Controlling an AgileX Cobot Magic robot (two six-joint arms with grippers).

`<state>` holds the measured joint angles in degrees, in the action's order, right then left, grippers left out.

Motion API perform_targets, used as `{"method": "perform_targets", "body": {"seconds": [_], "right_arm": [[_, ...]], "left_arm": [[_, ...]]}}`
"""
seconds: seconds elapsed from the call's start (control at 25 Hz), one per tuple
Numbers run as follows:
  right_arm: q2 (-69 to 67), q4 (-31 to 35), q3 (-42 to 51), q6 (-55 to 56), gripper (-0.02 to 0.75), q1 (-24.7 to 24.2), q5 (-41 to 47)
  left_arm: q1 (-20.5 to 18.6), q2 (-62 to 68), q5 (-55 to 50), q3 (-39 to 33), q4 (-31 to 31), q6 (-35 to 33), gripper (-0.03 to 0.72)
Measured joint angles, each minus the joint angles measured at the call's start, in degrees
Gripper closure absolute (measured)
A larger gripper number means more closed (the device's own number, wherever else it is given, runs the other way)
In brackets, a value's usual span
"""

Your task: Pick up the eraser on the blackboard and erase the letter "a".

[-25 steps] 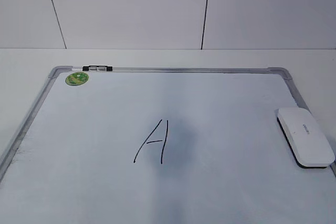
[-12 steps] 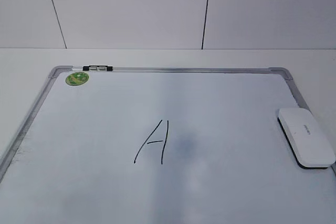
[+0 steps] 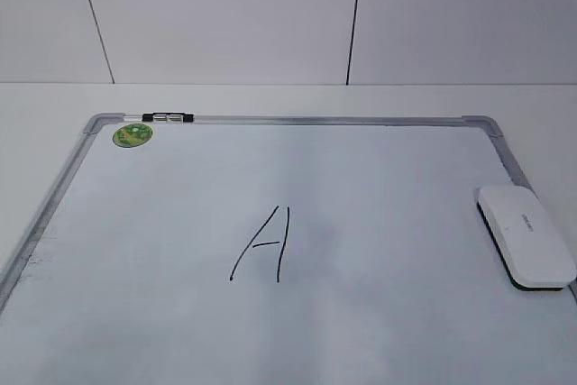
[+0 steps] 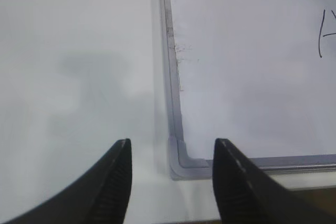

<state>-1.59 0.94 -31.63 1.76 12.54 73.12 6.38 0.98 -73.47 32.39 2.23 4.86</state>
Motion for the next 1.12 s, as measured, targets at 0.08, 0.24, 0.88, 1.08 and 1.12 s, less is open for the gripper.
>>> {"method": "perform_targets", "body": {"seconds": [0.08,0.24,0.88,1.08,1.12], "right_arm": [[0.3,-0.2,0.1,-0.3,0.146,0.0,0.0],[0.3,-0.4,0.5,-0.3,0.146,0.0,-0.7],[0.3,-1.7,3.1,-0.4,0.146,0.0,-7.1],[0.3,-1.7,3.1,-0.4,0.146,0.0,-7.1],[0.3,-1.7,3.1,-0.4,0.146,0.0,-7.1]], "left_arm": [[0.0,0.0,0.8,-0.5,0.0,-0.4,0.313],[0.0,0.0,3.6,-1.1,-0.1,-1.2,0.313],[0.0,0.0,9.8,-3.2,-0.5,-1.9,0.328],[0.0,0.0,9.9,-3.2,-0.5,-1.9,0.329],[0.0,0.0,9.9,-3.2,-0.5,-1.9,0.331]]}}
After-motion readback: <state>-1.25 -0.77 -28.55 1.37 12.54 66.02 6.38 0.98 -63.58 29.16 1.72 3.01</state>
